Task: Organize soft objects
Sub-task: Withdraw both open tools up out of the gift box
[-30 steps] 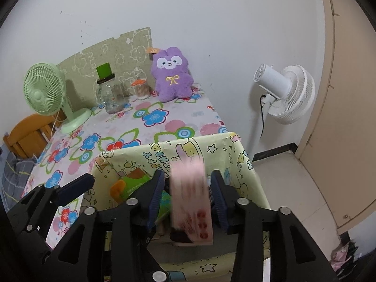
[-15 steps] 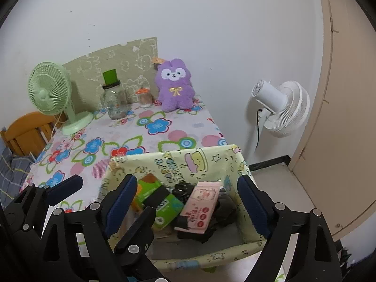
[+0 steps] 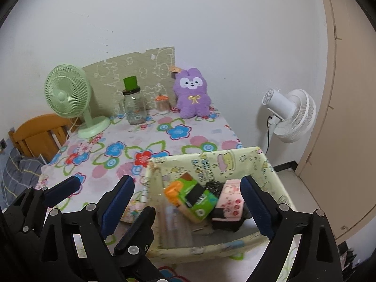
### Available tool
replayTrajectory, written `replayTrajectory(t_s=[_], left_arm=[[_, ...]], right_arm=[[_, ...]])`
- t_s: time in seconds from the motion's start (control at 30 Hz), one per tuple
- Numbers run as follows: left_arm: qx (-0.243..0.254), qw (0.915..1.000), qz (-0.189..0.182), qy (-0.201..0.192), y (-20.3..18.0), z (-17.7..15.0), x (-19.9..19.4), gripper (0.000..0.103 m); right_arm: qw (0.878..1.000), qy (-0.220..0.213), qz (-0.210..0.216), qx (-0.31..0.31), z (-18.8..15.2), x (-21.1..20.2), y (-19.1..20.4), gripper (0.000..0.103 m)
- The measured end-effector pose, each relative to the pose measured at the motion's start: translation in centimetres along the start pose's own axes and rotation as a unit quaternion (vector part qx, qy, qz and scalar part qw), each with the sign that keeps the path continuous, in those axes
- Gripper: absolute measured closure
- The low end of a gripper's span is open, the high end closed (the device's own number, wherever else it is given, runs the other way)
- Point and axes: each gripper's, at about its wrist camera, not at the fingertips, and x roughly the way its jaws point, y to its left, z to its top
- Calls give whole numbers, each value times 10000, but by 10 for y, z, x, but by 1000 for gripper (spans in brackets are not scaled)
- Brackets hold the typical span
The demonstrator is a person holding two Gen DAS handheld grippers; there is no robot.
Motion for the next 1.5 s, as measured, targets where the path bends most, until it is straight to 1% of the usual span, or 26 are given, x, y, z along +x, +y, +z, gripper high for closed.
replayTrajectory(t_s=[0.33, 0.47, 0.57, 0.8, 1.07, 1.17, 1.27, 1.4, 1.5], left_arm=[[-26, 9999, 117, -73, 33, -13, -20, 0], [-44, 9997, 192, -123, 47, -19, -25, 0], [-126, 9996, 227, -113, 58, -25, -29, 0], [-319, 9989, 355, 25, 83, -43, -27, 0], [-265, 9983, 502, 137, 100, -57, -24, 0], [-266, 9977, 569, 238, 107, -62, -18, 0], [-243, 9971, 627, 365, 113, -68, -12, 0], [-214, 9964, 629, 524, 119, -76, -1, 0], [-207, 9961, 623, 595, 123, -81, 8, 0]], right_arm=[[9999, -90, 58, 77, -11, -12, 39, 6], [9998, -156, -29, 95, -15, -15, 53, 0], [9998, -174, -3, 66, -20, -16, 66, 0], [9998, -85, -17, -165, -31, -11, 93, 0], [9996, 82, 269, -90, -46, 2, 110, 0], [9993, 159, 309, -121, -51, 9, 117, 0], [9993, 218, 286, -104, -57, 16, 121, 0], [9994, 312, 150, -1, -66, 28, 125, 0], [9990, 385, 176, 147, -72, 36, 124, 0]])
